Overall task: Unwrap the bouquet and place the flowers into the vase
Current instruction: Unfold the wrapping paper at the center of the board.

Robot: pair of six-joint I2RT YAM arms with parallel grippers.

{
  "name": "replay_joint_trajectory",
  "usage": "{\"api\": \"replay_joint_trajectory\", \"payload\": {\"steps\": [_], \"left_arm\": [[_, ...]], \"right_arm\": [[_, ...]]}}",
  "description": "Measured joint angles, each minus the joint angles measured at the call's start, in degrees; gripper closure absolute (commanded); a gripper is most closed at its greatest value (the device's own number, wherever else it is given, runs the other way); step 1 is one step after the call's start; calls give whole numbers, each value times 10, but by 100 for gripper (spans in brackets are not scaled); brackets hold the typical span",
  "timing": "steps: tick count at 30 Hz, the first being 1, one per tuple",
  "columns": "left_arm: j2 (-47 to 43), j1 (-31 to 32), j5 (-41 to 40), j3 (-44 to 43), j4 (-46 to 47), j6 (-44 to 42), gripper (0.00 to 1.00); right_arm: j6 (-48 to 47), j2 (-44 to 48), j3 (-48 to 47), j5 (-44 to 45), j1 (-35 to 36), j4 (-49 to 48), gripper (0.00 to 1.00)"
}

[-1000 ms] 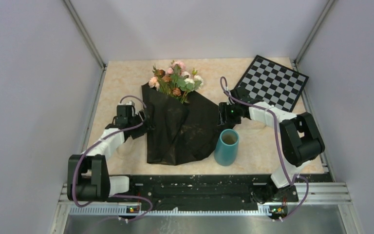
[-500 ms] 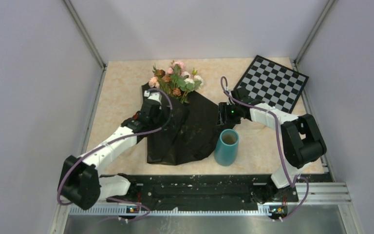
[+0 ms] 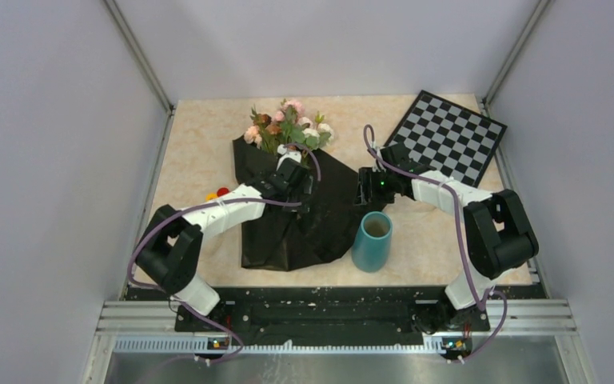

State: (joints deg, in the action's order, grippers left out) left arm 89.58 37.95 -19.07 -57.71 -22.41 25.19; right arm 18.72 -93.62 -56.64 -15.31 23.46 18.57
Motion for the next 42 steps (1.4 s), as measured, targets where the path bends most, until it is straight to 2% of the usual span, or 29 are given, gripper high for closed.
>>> {"api": "replay_joint_trajectory", "payload": {"steps": [10, 19, 42], "left_arm": [[76, 26, -37, -20, -28, -32, 1], [110, 30, -104, -46, -60, -39, 1], [82, 28, -203, -74, -88, -44, 2]], "right_arm": [[5, 0, 0, -6, 0, -8, 44], [6, 0, 0, -6, 0, -12, 44], [5, 0, 0, -6, 0, -12, 44]]}}
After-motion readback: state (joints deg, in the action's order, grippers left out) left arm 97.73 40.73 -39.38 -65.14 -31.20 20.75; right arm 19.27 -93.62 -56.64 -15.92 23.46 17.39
